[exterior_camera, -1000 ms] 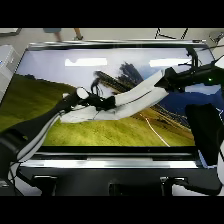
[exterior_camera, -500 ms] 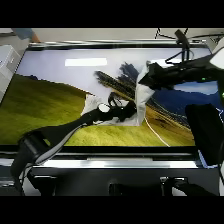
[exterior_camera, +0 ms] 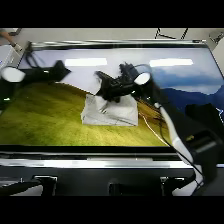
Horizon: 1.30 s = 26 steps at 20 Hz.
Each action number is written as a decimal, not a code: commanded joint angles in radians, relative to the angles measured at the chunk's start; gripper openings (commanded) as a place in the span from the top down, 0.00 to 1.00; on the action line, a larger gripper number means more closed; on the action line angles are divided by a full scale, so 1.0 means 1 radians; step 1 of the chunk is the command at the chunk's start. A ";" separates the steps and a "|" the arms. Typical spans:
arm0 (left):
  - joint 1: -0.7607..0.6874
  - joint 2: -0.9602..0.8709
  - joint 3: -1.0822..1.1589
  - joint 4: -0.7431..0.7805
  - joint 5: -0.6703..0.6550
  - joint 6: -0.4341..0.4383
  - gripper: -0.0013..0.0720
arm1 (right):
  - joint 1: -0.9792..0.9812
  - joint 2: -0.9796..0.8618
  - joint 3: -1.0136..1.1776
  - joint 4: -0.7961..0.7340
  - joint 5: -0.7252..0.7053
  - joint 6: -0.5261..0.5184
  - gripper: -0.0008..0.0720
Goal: Fold the clothes and pants, and hang the long-sleeved shirts on hangers.
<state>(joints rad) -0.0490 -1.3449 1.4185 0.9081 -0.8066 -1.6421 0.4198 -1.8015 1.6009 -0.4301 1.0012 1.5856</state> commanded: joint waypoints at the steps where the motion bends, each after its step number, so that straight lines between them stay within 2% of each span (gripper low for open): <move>1: 0.116 0.205 -0.004 0.225 -0.130 -0.008 0.96 | 0.089 -0.194 0.001 0.301 -0.052 -0.081 0.19; 3: 0.116 0.247 -0.004 0.287 -0.183 -0.008 0.96 | 0.045 -0.199 0.001 0.368 0.024 -0.152 0.18; 6: 0.116 0.260 -0.004 0.343 -0.226 -0.008 0.96 | -0.140 -0.114 0.001 0.254 0.147 -0.164 0.18; 8: 0.116 0.260 -0.004 0.346 -0.223 -0.008 0.96 | -0.302 -0.029 0.001 0.025 0.203 -0.105 0.18; 9: 0.116 0.260 -0.004 0.346 -0.224 -0.008 0.96 | -0.383 0.010 0.001 -0.149 0.240 -0.060 0.14; 11: 0.116 0.260 -0.004 0.346 -0.224 -0.008 0.96 | -0.499 0.040 -0.002 -0.523 0.364 0.058 0.14; 12: 0.116 0.260 -0.004 0.346 -0.224 -0.008 0.96 | -0.527 0.036 -0.021 -0.627 0.420 0.090 0.14; 13: 0.115 0.260 -0.004 0.345 -0.224 -0.008 0.96 | -0.539 0.032 -0.067 -0.643 0.437 0.084 0.14; 14: 0.113 0.260 -0.004 0.345 -0.225 -0.008 0.96 | -0.538 0.028 -0.119 -0.598 0.424 0.053 0.14; 17: 0.093 0.259 -0.004 0.345 -0.225 -0.008 0.96 | -0.478 -0.002 -0.252 -0.355 0.316 -0.092 0.06; 21: 0.058 0.260 -0.004 0.345 -0.225 -0.008 0.96 | -0.389 -0.082 -0.258 -0.194 0.244 -0.166 0.06; 23: 0.043 0.260 -0.004 0.345 -0.225 -0.008 0.96 | -0.370 -0.085 -0.257 -0.179 0.196 -0.178 0.35; 24: 0.040 0.260 -0.004 0.345 -0.225 -0.008 0.96 | -0.370 -0.085 -0.245 -0.172 0.198 -0.202 0.83; 25: 0.036 0.260 -0.004 0.346 -0.224 -0.008 0.96 | -0.381 -0.079 -0.218 -0.164 0.221 -0.215 0.93; 26: 0.035 0.259 -0.004 0.346 -0.223 -0.008 0.96 | -0.399 -0.066 -0.185 -0.155 0.250 -0.242 0.93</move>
<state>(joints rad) -0.0025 -1.0859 1.4147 1.2526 -1.0317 -1.6501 0.0280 -1.8736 1.3754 -0.6369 1.2369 1.4078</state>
